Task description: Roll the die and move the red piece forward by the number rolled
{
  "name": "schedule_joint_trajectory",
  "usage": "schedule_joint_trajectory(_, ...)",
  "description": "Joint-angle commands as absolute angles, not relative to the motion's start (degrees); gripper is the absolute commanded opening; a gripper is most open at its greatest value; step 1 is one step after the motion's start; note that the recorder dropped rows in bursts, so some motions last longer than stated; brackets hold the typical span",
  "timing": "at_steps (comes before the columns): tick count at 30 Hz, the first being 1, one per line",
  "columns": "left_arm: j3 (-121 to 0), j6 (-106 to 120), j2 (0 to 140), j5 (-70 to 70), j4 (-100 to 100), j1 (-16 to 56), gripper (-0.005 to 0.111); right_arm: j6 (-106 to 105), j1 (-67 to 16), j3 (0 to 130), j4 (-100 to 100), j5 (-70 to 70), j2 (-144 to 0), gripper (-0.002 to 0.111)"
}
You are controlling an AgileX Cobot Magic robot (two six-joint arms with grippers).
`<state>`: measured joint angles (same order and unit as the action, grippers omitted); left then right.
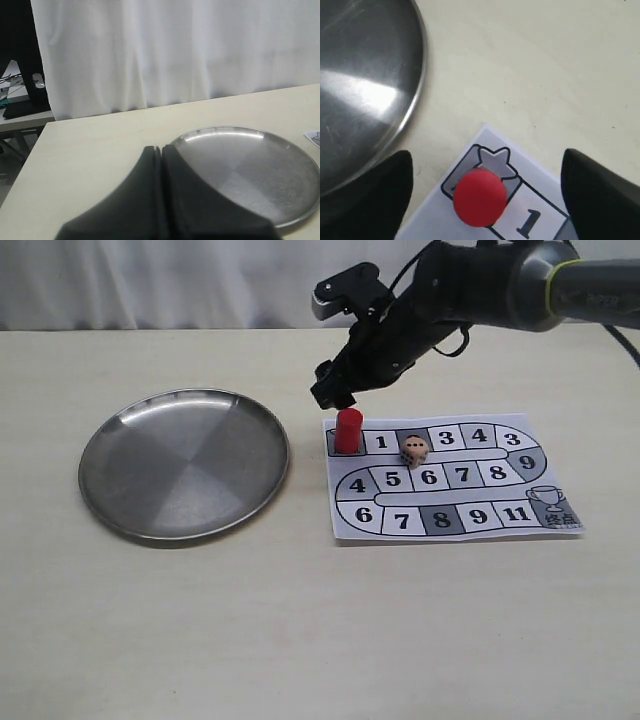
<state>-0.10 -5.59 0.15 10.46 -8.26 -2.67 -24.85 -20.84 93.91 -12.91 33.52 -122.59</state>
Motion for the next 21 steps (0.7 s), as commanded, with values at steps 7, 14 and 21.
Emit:
schedule_joint_trajectory(7,0.00,-5.54,0.00,9.90,-8.24,-2.55,0.000,-22.24,-20.84,93.96,-8.49,30.61,-127.86,0.076)
schedule_joint_trajectory(14,0.00,-5.54,0.00,9.90,-8.24,-2.55,0.000,-22.83,-20.84,93.96,-7.83,29.60,-129.22,0.048)
schedule_joint_trajectory(21,0.00,-5.54,0.00,9.90,-8.24,-2.55,0.000,-22.72,-20.84,93.96,-8.09,29.23,-129.22,0.005)
